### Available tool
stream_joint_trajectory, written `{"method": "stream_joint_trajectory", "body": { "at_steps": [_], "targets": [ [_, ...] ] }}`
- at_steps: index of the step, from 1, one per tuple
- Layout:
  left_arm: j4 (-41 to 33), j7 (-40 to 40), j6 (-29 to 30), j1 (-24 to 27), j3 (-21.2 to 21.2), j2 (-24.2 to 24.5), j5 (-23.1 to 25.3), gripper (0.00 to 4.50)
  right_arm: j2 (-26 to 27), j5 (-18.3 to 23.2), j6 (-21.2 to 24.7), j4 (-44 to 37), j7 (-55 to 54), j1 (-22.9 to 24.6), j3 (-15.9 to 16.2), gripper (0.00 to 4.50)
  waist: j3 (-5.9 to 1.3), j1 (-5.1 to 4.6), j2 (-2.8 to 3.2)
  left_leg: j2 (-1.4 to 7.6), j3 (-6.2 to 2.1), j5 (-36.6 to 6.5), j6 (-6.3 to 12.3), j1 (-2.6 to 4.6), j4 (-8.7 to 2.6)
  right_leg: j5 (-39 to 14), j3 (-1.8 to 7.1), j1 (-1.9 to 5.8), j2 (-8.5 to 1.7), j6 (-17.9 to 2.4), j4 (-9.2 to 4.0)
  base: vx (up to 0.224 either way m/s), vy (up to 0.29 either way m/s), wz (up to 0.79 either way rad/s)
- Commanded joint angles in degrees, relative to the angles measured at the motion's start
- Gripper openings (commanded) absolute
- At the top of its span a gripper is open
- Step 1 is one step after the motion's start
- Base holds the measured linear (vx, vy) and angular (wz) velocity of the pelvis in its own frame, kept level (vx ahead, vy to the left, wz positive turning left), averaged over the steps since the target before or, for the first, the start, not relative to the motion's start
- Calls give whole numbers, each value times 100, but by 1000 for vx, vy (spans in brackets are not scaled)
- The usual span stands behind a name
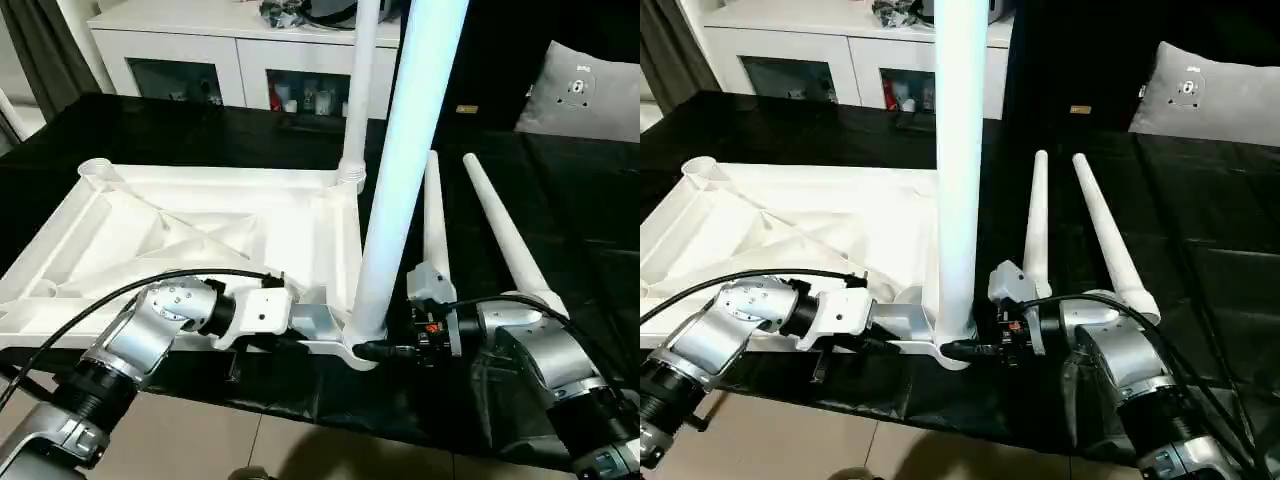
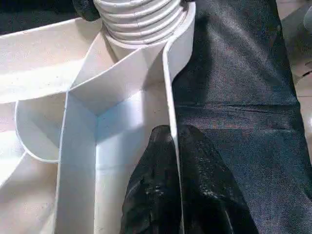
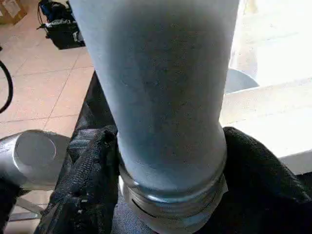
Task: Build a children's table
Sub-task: Rotate leg to tighten
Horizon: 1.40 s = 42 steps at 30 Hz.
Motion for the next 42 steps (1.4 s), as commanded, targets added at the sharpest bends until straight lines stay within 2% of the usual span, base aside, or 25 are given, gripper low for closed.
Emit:
{"method": "stream_joint_trajectory", "body": {
  "at_steps": [1,5,7,8,9,11,12,13,16,17,18,19,20,22,23,25,27,29,31,35,37,40,42],
  "targets": [
    [-93,-206,-72,-72,-116,37,62,0,75,91,93,-196,-19,33,-15,273,-365,-1,-45,233,9,-865,381,-17,-364,-1811,343,343,-490,-694,-382,0,0,0],
    [-186,80,286,-3,-6,-88,25,0,315,14,41,-185,-470,83,-56,272,-353,-6,-22,237,9,-908,343,-6,-373,-1959,342,326,-496,-673,-402,0,0,0],
    [-374,336,684,82,36,-178,51,0,619,-247,67,-12,-1213,51,-82,272,-340,-30,16,236,-8,-1031,242,2,-393,-2137,337,320,-503,-632,-417,0,0,0],
    [-448,469,862,104,62,-240,60,0,757,-346,107,66,-1522,26,-92,272,-323,-95,-12,220,-15,-1095,166,-14,-415,-2253,325,345,-500,-585,-430,0,0,0],
    [-536,651,1080,124,94,-327,85,0,921,-434,148,154,-1862,-8,-117,272,-313,-121,3,208,-17,-1156,130,-5,-418,-2375,319,333,-494,-557,-445,0,0,0],
    [-701,961,1479,155,146,-495,120,0,1219,-504,275,306,-2396,-90,-198,271,-314,-193,-3,183,-26,-1278,86,-3,-412,-2650,298,345,-499,-438,-491,0,0,0],
    [-840,1296,1803,184,200,-692,176,0,1492,-535,402,445,-2865,-182,-289,271,-308,-269,20,187,-41,-1372,74,7,-414,-2690,290,332,-492,-433,-511,0,0,0],
    [-851,1332,1833,185,205,-713,184,0,1518,-541,412,460,-2912,-192,-298,271,-310,-295,23,188,-42,-1387,61,10,-413,-2658,289,327,-490,-454,-503,0,0,0],
    [-1017,2072,2424,202,267,-1206,398,0,2023,-607,562,762,-3750,-387,-466,270,-310,-369,6,172,-35,-1370,95,6,-396,-2567,292,324,-487,-518,-516,0,0,0],
    [-1033,2142,2487,204,271,-1257,419,0,2060,-630,570,793,-3826,-405,-473,270,-326,-364,11,175,-34,-1310,98,11,-389,-2503,301,330,-493,-527,-503,0,0,0],
    [-1071,2282,2609,207,278,-1361,457,0,2127,-683,538,857,-3954,-436,-485,270,-318,-348,-3,173,-14,-1258,173,22,-381,-2424,315,303,-482,-546,-514,0,0,0],
    [-1136,2475,2747,210,271,-1512,516,0,2207,-640,541,931,-3973,-463,-525,270,-330,-349,-17,178,-12,-1211,184,13,-378,-2340,322,315,-488,-572,-488,0,0,0],
    [-1141,2488,2755,210,270,-1523,520,0,2212,-632,544,936,-3968,-464,-529,305,-334,-329,-6,178,-18,-1113,219,-6,-378,-2213,321,329,-483,-587,-472,0,0,0],
    [-1177,2520,2790,214,257,-1553,536,0,2234,-594,549,939,-3956,-461,-559,340,-344,-310,-4,175,-14,-1000,271,-22,-373,-2040,329,337,-484,-603,-454,0,0,0],
    [-1231,2571,2871,215,245,-1559,580,0,2241,-609,532,919,-3977,-445,-578,340,-346,-306,-2,181,-15,-971,280,-24,-376,-1976,331,338,-480,-614,-443,0,0,0],
    [-1251,2607,2928,206,239,-1548,624,0,2227,-623,532,898,-3980,-428,-600,368,-360,-287,-4,192,-19,-873,286,-33,-374,-1761,338,349,-483,-683,-408,0,0,0],
    [-1302,2621,3004,215,254,-1520,662,0,2194,-660,466,889,-3995,-417,-628,386,-360,-253,36,203,-16,-840,290,-23,-372,-1619,346,341,-483,-735,-392,0,0,0],
    [-1336,2623,3051,224,262,-1489,667,0,2170,-646,456,875,-3983,-410,-645,389,-355,-240,29,207,-12,-871,288,-19,-375,-1603,348,335,-483,-745,-400,0,0,0],
    [-1323,2607,3031,226,274,-1420,676,0,2115,-620,409,818,-3921,-382,-658,415,-362,-219,29,206,-15,-898,254,-18,-379,-1520,349,348,-481,-764,-384,0,0,0],
    [-1204,2540,2872,202,342,-1274,644,0,1960,-552,410,590,-3702,-270,-648,442,-352,-220,28,199,-15,-985,258,-20,-383,-1559,347,355,-479,-745,-398,0,0,0],
    [-954,2267,2500,127,440,-1009,583,0,1601,-432,360,284,-3274,-98,-703,442,-355,-197,21,186,-9,-969,289,-24,-376,-1616,350,363,-473,-667,-407,0,0,0],
    [-809,2125,2338,84,440,-863,584,0,1388,-406,257,209,-3017,-44,-712,442,-335,-194,16,182,-7,-1090,311,-20,-385,-1899,338,353,-476,-577,-446,0,0,0],
    [-615,1861,1994,29,407,-659,567,0,1023,-362,224,62,-2546,23,-672,442,-328,-197,9,169,-9,-1158,317,-15,-386,-2149,318,349,-469,-499,-477,0,0,0]
  ]
}}
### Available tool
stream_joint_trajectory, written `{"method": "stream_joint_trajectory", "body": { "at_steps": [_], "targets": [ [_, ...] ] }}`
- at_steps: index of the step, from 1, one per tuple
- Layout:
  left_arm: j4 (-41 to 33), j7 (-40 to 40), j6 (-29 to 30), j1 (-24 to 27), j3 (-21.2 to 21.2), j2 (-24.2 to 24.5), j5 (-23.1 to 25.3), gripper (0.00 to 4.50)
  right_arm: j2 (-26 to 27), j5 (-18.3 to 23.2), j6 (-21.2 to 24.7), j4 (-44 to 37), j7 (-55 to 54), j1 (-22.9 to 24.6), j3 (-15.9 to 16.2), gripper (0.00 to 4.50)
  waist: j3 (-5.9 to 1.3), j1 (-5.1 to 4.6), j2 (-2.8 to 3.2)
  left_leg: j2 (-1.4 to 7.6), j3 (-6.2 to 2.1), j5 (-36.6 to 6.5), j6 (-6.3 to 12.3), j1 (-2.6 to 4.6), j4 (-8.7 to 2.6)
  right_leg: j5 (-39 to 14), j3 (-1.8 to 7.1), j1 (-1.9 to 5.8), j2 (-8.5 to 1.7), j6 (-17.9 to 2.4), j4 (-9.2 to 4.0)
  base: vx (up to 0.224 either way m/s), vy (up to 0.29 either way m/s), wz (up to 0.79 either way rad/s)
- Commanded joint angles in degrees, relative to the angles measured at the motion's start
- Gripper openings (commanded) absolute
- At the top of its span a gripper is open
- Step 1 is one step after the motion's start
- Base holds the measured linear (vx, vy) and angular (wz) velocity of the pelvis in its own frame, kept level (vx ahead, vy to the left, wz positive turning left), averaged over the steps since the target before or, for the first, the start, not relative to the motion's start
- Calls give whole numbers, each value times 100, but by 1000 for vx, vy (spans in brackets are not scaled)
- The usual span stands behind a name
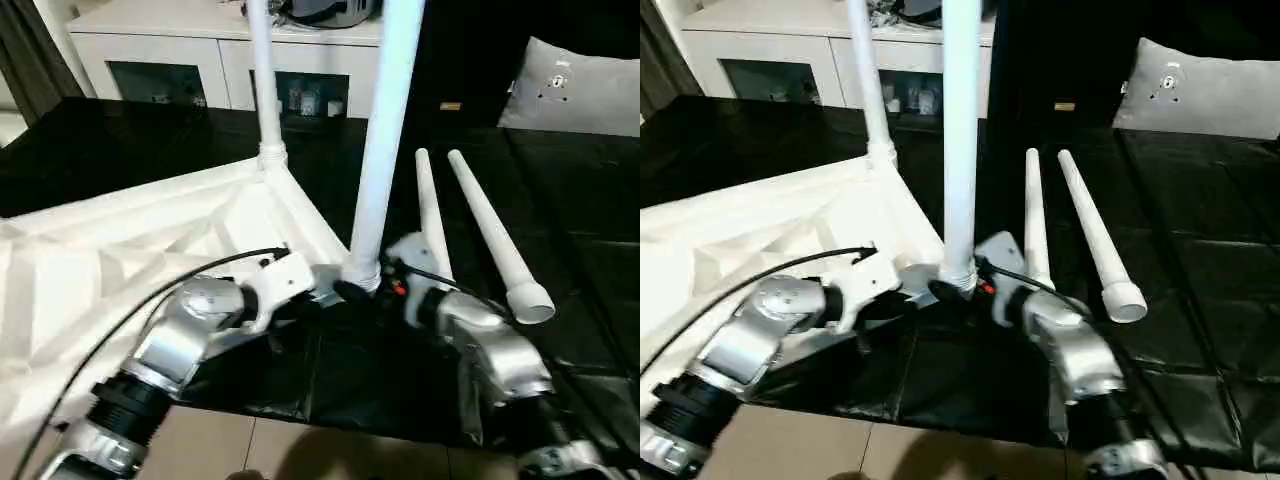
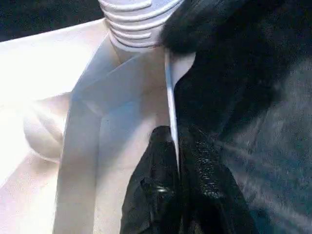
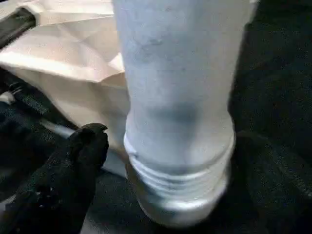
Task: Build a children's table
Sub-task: Rotate leg to tighten
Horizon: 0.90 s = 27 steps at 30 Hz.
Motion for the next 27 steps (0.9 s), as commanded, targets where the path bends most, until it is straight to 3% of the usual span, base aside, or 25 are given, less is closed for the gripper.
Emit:
{"method": "stream_joint_trajectory", "body": {
  "at_steps": [1,5,9,11,13,19,21,23,24,27],
  "targets": [
    [140,-284,-418,-173,-41,231,56,0,-318,93,-91,-264,531,54,63,442,-324,26,3,164,-11,-1178,352,-4,-383,-2281,321,348,-476,-409,-498,0,0,0],
    [363,-514,-764,-260,-101,390,35,0,-726,147,-51,-486,1074,120,166,442,-332,31,-2,170,-14,-1136,383,-13,-378,-2222,320,347,-469,-414,-481,0,0,0],
    [468,-1070,-1272,-278,-178,497,-212,0,-1154,194,-61,-584,1628,92,227,442,-355,56,-3,187,-8,-958,437,-28,-357,-1906,321,349,-469,-586,-431,0,0,0],
    [441,-1463,-1502,-235,-242,575,-360,0,-1330,272,-145,-664,1928,79,254,442,-366,83,-24,190,-1,-891,466,-27,-348,-1824,328,353,-481,-649,-418,0,0,0],
    [456,-1639,-1620,-236,-297,634,-381,0,-1454,361,-218,-804,2184,103,283,442,-365,143,-7,219,5,-828,521,-18,-344,-1680,339,337,-472,-708,-390,0,0,0],
    [509,-1927,-1823,-246,-360,730,-433,0,-1533,558,-169,-996,2559,141,335,442,-353,228,-37,227,11,-950,457,1,-363,-1935,337,333,-490,-664,-404,0,0,0],
    [510,-1990,-1894,-246,-376,740,-441,0,-1488,597,-152,-1006,2667,148,402,414,-346,246,-43,221,12,-977,430,0,-366,-2112,334,328,-493,-592,-425,0,0,0],
    [510,-2031,-1927,-250,-385,742,-454,0,-1444,624,-112,-992,2712,142,455,414,-352,263,-38,223,12,-964,417,4,-365,-2136,335,322,-493,-569,-426,0,0,0],
    [515,-2062,-1952,-250,-385,740,-463,0,-1429,635,-92,-988,2721,143,481,388,-357,272,-46,226,12,-945,410,8,-363,-2101,337,320,-492,-569,-424,0,0,0],
    [494,-2107,-1977,-246,-394,734,-472,0,-1359,598,-75,-942,2719,148,557,372,-368,289,-42,234,8,-862,396,5,-361,-1921,344,321,-490,-607,-393,0,0,0]
  ]
}}
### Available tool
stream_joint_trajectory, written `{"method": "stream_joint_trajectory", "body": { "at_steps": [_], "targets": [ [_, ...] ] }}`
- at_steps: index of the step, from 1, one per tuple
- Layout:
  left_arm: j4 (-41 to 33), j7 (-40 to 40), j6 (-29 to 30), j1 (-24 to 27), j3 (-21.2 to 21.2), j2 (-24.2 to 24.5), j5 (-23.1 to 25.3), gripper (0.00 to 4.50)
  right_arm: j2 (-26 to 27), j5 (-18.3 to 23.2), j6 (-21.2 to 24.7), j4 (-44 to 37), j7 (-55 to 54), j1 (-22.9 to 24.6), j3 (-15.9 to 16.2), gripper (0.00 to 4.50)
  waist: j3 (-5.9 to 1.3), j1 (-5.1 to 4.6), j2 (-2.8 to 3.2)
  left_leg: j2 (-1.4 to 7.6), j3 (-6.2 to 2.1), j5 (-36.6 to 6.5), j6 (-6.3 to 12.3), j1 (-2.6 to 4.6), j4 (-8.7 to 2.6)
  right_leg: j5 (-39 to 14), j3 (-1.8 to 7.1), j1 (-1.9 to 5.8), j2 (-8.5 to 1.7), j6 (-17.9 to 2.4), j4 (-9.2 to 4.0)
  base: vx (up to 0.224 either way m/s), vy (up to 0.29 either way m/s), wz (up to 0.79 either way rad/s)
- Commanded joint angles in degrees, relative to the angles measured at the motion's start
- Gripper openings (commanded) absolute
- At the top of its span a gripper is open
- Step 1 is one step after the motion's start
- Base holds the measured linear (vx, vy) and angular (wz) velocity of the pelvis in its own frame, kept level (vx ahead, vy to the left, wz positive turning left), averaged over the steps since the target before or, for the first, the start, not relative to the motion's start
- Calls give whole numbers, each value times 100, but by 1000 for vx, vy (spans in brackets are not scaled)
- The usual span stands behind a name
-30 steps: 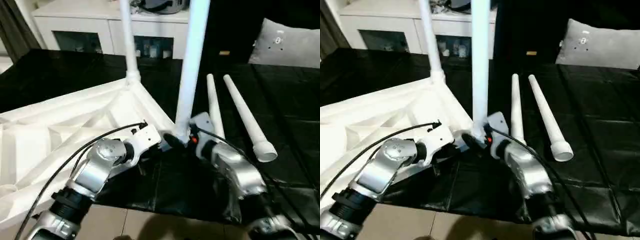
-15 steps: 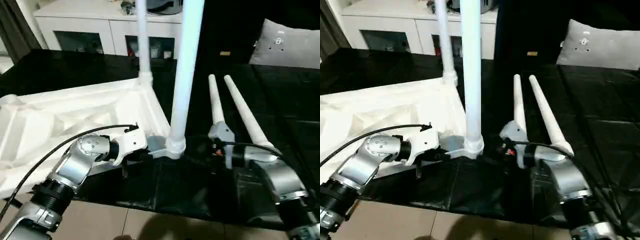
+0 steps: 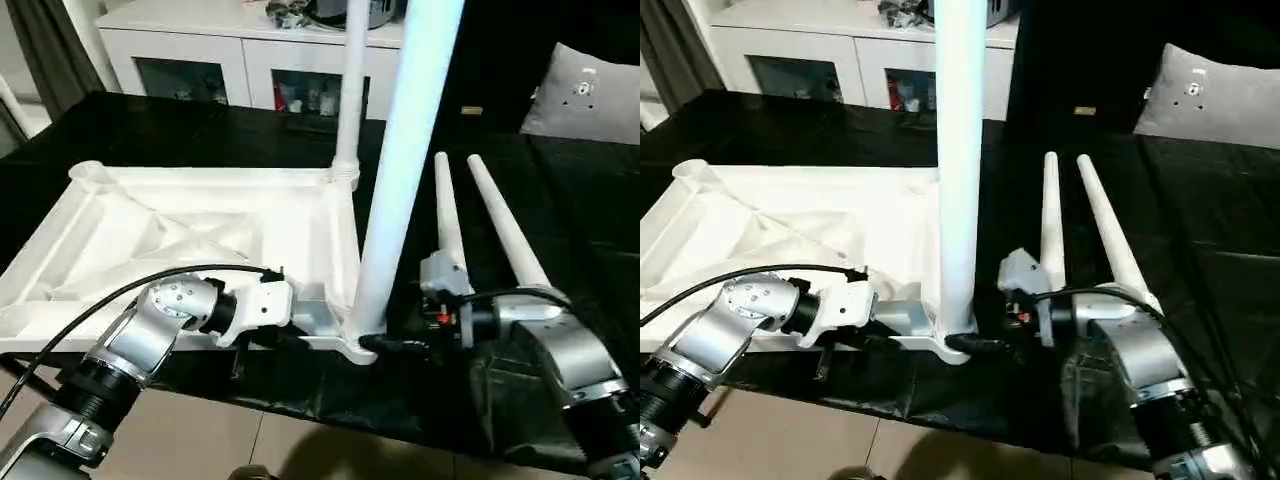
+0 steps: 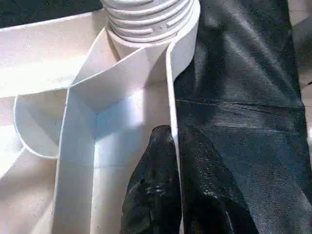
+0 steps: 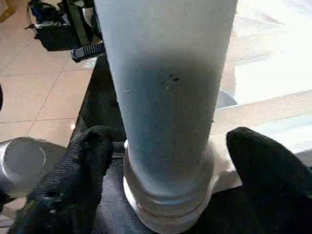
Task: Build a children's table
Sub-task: Rotate leg to tighten
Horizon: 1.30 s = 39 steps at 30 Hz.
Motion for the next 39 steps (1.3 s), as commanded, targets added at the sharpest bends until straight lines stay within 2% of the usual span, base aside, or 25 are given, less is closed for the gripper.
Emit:
{"method": "stream_joint_trajectory", "body": {
  "at_steps": [1,3,6,9,13,20,21,23,24,25,26,27,28,29,30,31,33,36,38,39],
  "targets": [
    [-69,-129,-153,-90,-81,30,-14,0,41,-4,-3,15,41,4,100,372,-367,-20,-36,234,3,-856,391,-2,-371,-1889,343,325,-485,-622,-389,0,0,0],
    [-73,-143,-170,-85,-88,40,-14,0,61,-44,-35,84,46,-1,145,334,-365,-23,-38,224,8,-890,386,-5,-370,-1903,338,328,-489,-631,-395,0,0,0],
    [-62,-169,-191,-84,-93,53,-9,0,81,-68,-42,193,39,-32,176,328,-361,-19,-40,220,7,-887,374,-8,-373,-2012,338,334,-492,-574,-408,0,0,0],
    [-58,-173,-190,-86,-94,53,-9,0,90,-78,-47,227,37,-41,176,286,-359,-19,-38,219,9,-915,364,-5,-372,-2071,335,330,-493,-557,-416,0,0,0],
    [-43,-187,-179,-81,-87,42,-9,0,115,-40,-18,284,30,-29,194,264,-359,-21,-43,220,6,-930,363,-5,-374,-2100,333,332,-492,-531,-420,0,0,0],
    [-139,-155,-6,-12,-2,-19,-130,0,251,59,20,249,-69,51,173,260,-364,-18,-50,217,8,-870,370,-14,-370,-2079,331,333,-494,-536,-412,0,0,0],
    [-187,-128,71,7,20,-40,-162,0,295,59,49,259,-140,50,159,260,-362,-27,-66,219,11,-864,366,-14,-372,-2075,333,333,-490,-535,-410,0,0,0],
    [-360,-5,380,59,64,-101,-208,0,470,-32,107,326,-499,20,128,259,-350,-46,-32,223,10,-915,339,-8,-380,-2158,331,316,-493,-555,-416,0,0,0],
    [-430,25,509,81,71,-118,-226,0,545,-57,196,354,-664,-6,107,259,-346,-45,-36,222,4,-952,326,-1,-382,-2227,324,319,-497,-541,-433,0,0,0],
    [-642,178,907,145,93,-184,-238,0,815,-153,336,426,-1207,-100,33,259,-336,-74,-38,211,-3,-993,275,-14,-396,-2327,319,339,-496,-508,-440,0,0,0],
    [-743,326,1075,180,118,-270,-240,0,1013,-128,512,444,-1516,-173,-43,259,-325,-107,43,193,-12,-1070,216,-10,-397,-2466,305,325,-498,-481,-456,0,0,0],
    [-895,570,1345,231,151,-414,-228,0,1291,-107,728,477,-1935,-274,-132,259,-325,-165,13,201,-15,-1117,154,-22,-410,-2487,306,341,-493,-461,-462,0,0,0],
    [-895,570,1345,231,151,-414,-228,0,1291,-107,728,477,-1935,-274,-132,259,-323,-197,19,188,-21,-1154,135,-13,-415,-2538,291,340,-486,-451,-484,0,0,0],
    [-999,903,1540,254,180,-614,-150,0,1517,-169,792,571,-2272,-348,-164,259,-319,-292,26,179,-33,-1291,82,5,-407,-2630,274,334,-477,-410,-504,0,0,0],
    [-1058,1135,1704,260,197,-756,-90,0,1636,-251,788,666,-2473,-383,-165,255,-316,-347,19,179,-33,-1293,73,-8,-404,-2612,271,342,-475,-422,-511,0,0,0],
    [-1118,1402,1890,261,215,-919,-14,0,1752,-374,740,789,-2697,-414,-156,254,-332,-342,26,188,-28,-1283,66,19,-394,-2578,279,332,-482,-430,-507,0,0,0],
    [-1139,1824,2136,233,272,-1189,88,0,1910,-532,675,1012,-3083,-467,-184,254,-342,-341,-4,164,-4,-1135,163,11,-373,-2402,301,328,-473,-462,-505,0,0,0],
    [-1126,2562,2541,129,356,-1618,318,0,2262,-746,573,1415,-4023,-621,-424,254,-345,-331,-11,163,4,-917,185,-8,-369,-2204,305,332,-470,-531,-479,0,0,0],
    [-1114,2719,2619,83,332,-1705,418,0,2397,-626,544,1498,-4198,-677,-610,254,-362,-323,0,171,-4,-856,196,-13,-371,-2113,310,338,-475,-525,-464,0,0,0],
    [-1103,2742,2608,67,319,-1711,450,0,2411,-593,518,1483,-4189,-681,-641,289,-369,-311,6,177,-4,-814,229,-14,-368,-1962,318,341,-469,-528,-450,0,0,0]
  ]
}}
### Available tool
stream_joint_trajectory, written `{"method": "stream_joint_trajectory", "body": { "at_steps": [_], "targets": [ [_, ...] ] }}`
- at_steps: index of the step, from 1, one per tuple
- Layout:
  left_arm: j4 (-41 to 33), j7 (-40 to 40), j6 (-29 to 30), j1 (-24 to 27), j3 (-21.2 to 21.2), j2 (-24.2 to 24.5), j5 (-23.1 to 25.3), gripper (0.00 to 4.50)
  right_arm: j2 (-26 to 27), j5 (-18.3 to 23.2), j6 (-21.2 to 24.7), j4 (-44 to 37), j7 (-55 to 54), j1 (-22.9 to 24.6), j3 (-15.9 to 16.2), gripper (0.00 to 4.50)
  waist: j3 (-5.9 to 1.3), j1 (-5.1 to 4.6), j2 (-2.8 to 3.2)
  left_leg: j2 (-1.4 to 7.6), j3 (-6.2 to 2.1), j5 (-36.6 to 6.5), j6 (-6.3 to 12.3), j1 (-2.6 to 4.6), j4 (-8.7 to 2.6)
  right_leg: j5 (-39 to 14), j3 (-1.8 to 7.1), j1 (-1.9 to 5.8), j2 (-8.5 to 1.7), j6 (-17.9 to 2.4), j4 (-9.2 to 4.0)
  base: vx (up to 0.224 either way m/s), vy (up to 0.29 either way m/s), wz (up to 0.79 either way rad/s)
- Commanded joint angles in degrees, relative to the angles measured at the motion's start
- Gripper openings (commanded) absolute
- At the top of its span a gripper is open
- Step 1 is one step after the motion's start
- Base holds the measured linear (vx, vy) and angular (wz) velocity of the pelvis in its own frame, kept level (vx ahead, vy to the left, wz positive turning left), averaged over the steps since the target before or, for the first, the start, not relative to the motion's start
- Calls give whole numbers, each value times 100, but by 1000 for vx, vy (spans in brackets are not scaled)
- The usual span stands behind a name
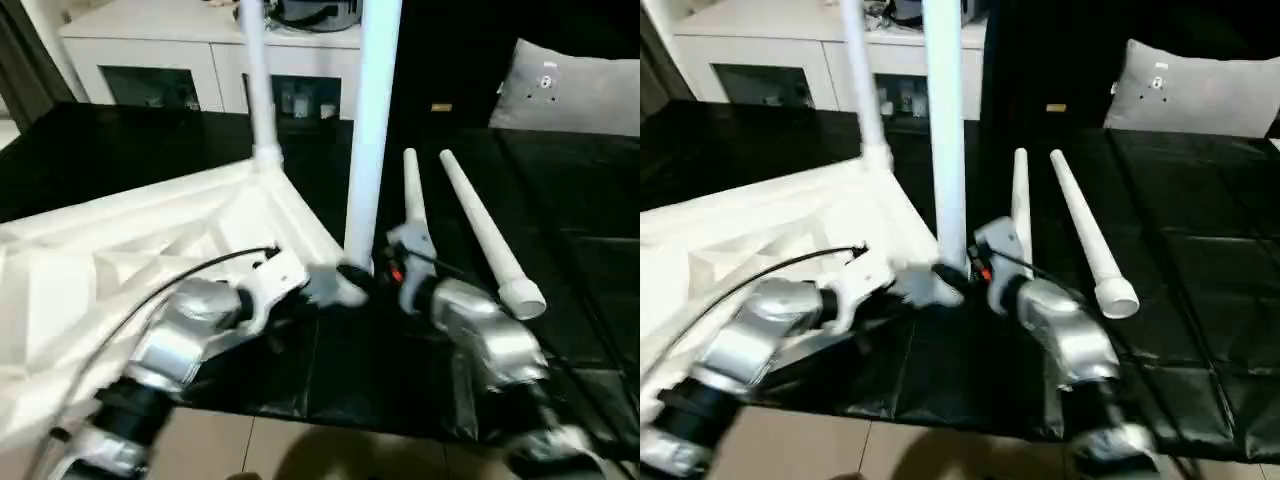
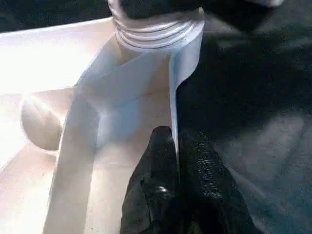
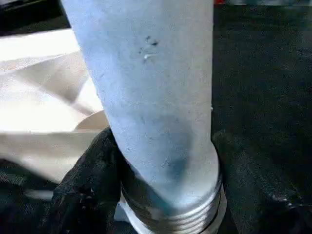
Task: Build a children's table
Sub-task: Rotate leg to tighten
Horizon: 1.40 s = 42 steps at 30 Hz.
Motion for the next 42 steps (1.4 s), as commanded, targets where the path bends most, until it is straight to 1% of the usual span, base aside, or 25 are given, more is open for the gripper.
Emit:
{"method": "stream_joint_trajectory", "body": {
  "at_steps": [1,2,3,5,6,7,8,9,10,11,13,16,17,18,19,21,22,23,27,28,30,34,35,39,42],
  "targets": [
    [-372,-26,-124,-202,-290,-196,-91,0,134,-46,37,127,-15,-17,180,324,-364,23,18,164,-18,-791,253,-20,-365,-1861,324,334,-484,-542,-427,0,0,0],
    [-372,-16,-116,-207,-305,-169,-55,0,122,-41,17,106,13,-12,180,324,-367,26,33,170,-21,-793,273,-22,-364,-1712,326,335,-478,-584,-412,0,0,0],
    [-368,-25,-120,-215,-338,-95,5,0,81,-52,-57,76,60,-1,187,326,-365,22,27,169,-20,-800,283,-32,-368,-1604,328,343,-475,-623,-398,0,0,0],
    [-374,-24,-109,-213,-350,-61,47,0,63,-69,-119,80,85,0,183,351,-377,34,32,174,-17,-792,281,-25,-361,-1490,340,346,-490,-685,-385,0,0,0],
    [-380,-21,-102,-211,-355,-44,72,0,54,-84,-160,88,94,0,179,364,-366,35,31,173,-15,-817,284,-29,-366,-1483,337,346,-483,-710,-383,0,0,0],
    [-345,-33,-127,-212,-319,21,92,0,-30,-85,-231,64,179,27,153,369,-368,43,66,170,-17,-842,275,-25,-363,-1495,334,346,-487,-709,-384,0,0,0],
    [-343,-35,-130,-213,-319,24,92,0,-34,-84,-233,63,184,28,153,373,-358,36,48,170,-14,-908,271,-21,-368,-1552,330,345,-477,-695,-398,0,0,0],
    [-276,-101,-264,-220,-294,134,97,0,-178,-60,-285,-9,354,85,144,382,-362,45,76,170,-22,-932,259,-16,-368,-1560,328,350,-482,-687,-396,0,0,0],
    [-228,-143,-357,-224,-290,200,104,0,-266,-53,-323,-50,443,118,146,396,-352,36,57,169,-16,-1008,263,-12,-372,-1621,328,348,-477,-664,-415,0,0,0],
    [-174,-213,-450,-223,-285,283,97,0,-382,-26,-358,-116,591,162,146,396,-352,42,76,163,-17,-1036,256,-12,-371,-1664,329,349,-477,-649,-414,0,0,0],
    [-61,-392,-695,-224,-293,468,81,0,-619,29,-433,-249,899,243,140,418,-354,62,53,159,-18,-1057,306,-13,-367,-1697,330,357,-475,-598,-431,0,0,0],
    [75,-858,-1127,-229,-322,763,-85,0,-1092,15,-640,-385,1481,300,199,438,-349,88,66,154,-24,-1103,329,-14,-368,-1859,315,358,-478,-551,-442,0,0,0],
    [92,-885,-1167,-233,-327,788,-85,0,-1131,6,-667,-383,1525,299,206,438,-346,81,53,152,-15,-1099,344,-24,-366,-1884,316,357,-468,-537,-439,0,0,0],
    [112,-938,-1202,-241,-332,822,-95,0,-1193,14,-684,-392,1620,299,214,438,-337,79,60,161,-14,-1117,339,-11,-370,-1958,314,343,-473,-545,-454,0,0,0],
    [169,-1105,-1313,-264,-348,922,-123,0,-1376,53,-706,-450,1918,304,247,438,-340,82,55,156,-16,-1105,339,-10,-368,-1979,311,347,-474,-547,-455,0,0,0],
    [235,-1377,-1441,-294,-366,1061,-200,0,-1652,141,-673,-578,2406,311,315,438,-357,117,46,172,-22,-976,405,-23,-357,-1732,328,363,-472,-613,-409,0,0,0],
    [235,-1377,-1441,-294,-366,1061,-200,0,-1652,141,-673,-578,2406,311,315,438,-357,116,51,180,-19,-954,412,-25,-354,-1654,329,357,-463,-640,-393,0,0,0],
    [309,-1608,-1653,-320,-392,1171,-269,0,-1851,217,-617,-662,2776,307,386,438,-359,117,4,184,-12,-950,442,-20,-350,-1593,328,358,-465,-684,-393,0,0,0],
    [493,-1946,-2098,-358,-462,1342,-332,0,-2121,320,-596,-788,3381,333,568,438,-361,171,23,174,0,-906,495,-22,-336,-1683,319,351,-469,-715,-396,0,0,0],
    [545,-2079,-2216,-366,-474,1380,-373,0,-2210,329,-617,-801,3606,336,659,438,-359,176,3,173,2,-911,494,-28,-337,-1712,316,358,-469,-704,-394,0,0,0],
    [602,-2273,-2368,-379,-498,1427,-441,0,-2321,328,-634,-791,3885,325,775,438,-359,200,10,186,3,-945,483,-18,-339,-1843,314,347,-478,-685,-404,0,0,0],
    [574,-2601,-2535,-391,-579,1495,-546,0,-2347,322,-639,-705,4085,239,854,438,-357,233,7,207,-2,-966,449,-7,-348,-1836,325,333,-483,-718,-391,0,0,0],
    [570,-2680,-2623,-393,-605,1491,-577,0,-2312,300,-741,-677,4101,222,886,438,-358,248,8,210,0,-961,434,-1,-349,-1854,330,331,-491,-716,-395,0,0,0],
    [554,-2775,-2708,-398,-649,1458,-609,0,-2220,297,-798,-602,4080,202,918,402,-365,312,14,217,1,-955,393,8,-350,-1819,334,321,-486,-722,-379,0,0,0],
    [532,-2825,-2744,-383,-660,1441,-624,0,-2180,369,-713,-616,4145,246,927,382,-367,321,19,216,-1,-948,374,1,-350,-1774,334,329,-485,-723,-373,0,0,0]
  ]
}}
